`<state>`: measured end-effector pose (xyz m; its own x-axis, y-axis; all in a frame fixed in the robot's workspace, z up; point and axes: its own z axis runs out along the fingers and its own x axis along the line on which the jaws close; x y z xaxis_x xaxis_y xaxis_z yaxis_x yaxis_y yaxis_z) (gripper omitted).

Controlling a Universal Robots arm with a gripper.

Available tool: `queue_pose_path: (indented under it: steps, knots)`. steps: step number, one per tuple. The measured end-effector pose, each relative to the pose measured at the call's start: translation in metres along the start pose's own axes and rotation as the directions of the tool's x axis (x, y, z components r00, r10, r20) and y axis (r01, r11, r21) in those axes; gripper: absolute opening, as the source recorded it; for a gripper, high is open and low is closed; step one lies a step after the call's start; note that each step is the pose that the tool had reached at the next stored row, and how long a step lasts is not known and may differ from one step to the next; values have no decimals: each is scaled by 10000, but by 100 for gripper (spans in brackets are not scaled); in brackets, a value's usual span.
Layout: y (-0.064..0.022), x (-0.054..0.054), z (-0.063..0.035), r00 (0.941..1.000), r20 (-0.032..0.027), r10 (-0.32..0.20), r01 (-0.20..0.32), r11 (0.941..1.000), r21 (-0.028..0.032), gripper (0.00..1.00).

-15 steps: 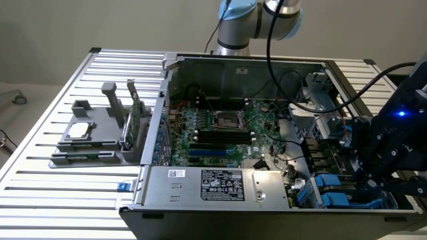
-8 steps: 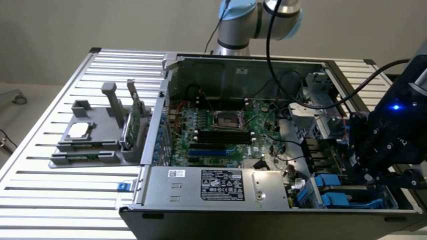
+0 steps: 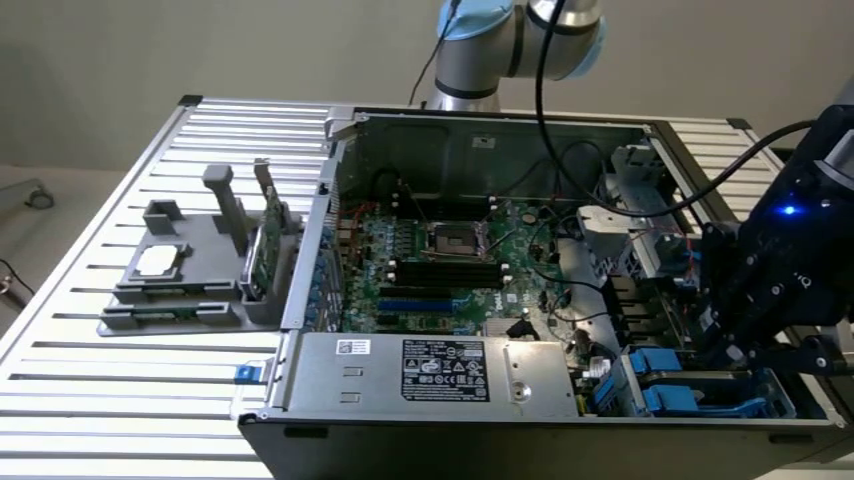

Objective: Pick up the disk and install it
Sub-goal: 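Insert the first disk wire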

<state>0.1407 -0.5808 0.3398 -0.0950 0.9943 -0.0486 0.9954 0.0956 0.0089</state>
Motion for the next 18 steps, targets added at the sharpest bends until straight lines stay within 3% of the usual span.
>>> queue_pose_path:
  steps: [13,15,18]
  knots:
    - [33,31,3,9975,10,708,-708,9975,90,17]
    - [36,36,7,9967,12,816,-816,9966,125,17]
    - [37,45,18,9947,15,1024,-1024,9945,234,17]
